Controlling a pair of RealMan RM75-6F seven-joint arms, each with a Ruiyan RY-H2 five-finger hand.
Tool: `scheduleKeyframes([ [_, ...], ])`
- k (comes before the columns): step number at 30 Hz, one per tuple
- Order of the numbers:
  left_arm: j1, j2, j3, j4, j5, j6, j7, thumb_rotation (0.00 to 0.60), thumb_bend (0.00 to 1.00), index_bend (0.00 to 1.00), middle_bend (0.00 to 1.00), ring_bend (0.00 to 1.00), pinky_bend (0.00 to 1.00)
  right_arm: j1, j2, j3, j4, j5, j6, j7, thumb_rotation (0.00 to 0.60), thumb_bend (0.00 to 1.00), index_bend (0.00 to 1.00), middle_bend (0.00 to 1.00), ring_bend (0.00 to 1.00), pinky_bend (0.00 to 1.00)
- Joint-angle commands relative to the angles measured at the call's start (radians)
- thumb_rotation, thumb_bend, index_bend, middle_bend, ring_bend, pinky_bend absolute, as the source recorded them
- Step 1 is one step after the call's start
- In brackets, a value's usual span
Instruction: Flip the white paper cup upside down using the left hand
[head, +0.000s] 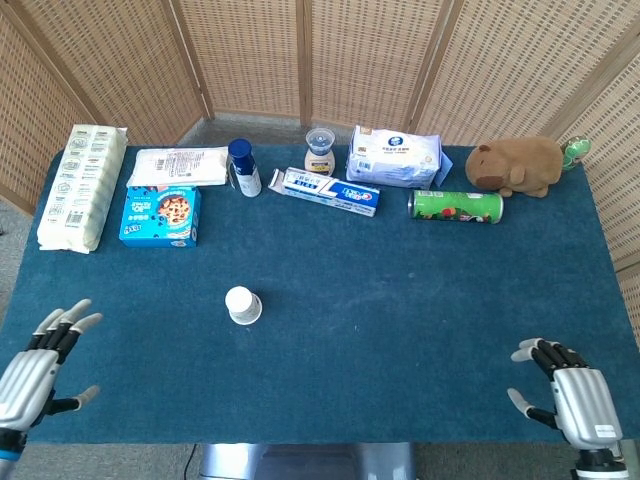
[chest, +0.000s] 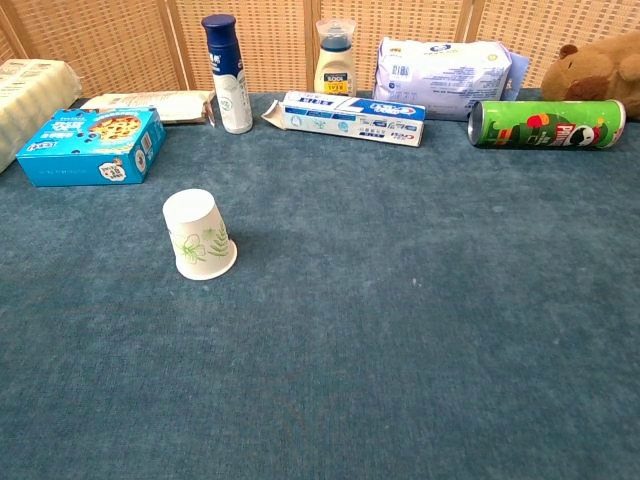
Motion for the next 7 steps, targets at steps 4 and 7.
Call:
scheduleKeyframes([
  [4,0.041,-0.018,0.016,0.018,0.050,0.050,0.002,0.600,0.19,0.10,0.00,0.00,0.00,0.005,-0.014,-0.005,-0.006,-0.001,-0.004,-0.006,0.600,0.26,0.41,0.35,0.31,0.36],
  [7,0.045,-0.032,0.012,0.023,0.055,0.053,0.008,0.597,0.19,0.10,0.00,0.00,0.00,0.006,-0.021,-0.009,-0.002,-0.001,-0.007,-0.004,0.600,0.26,0.41,0.35,0.31,0.36],
])
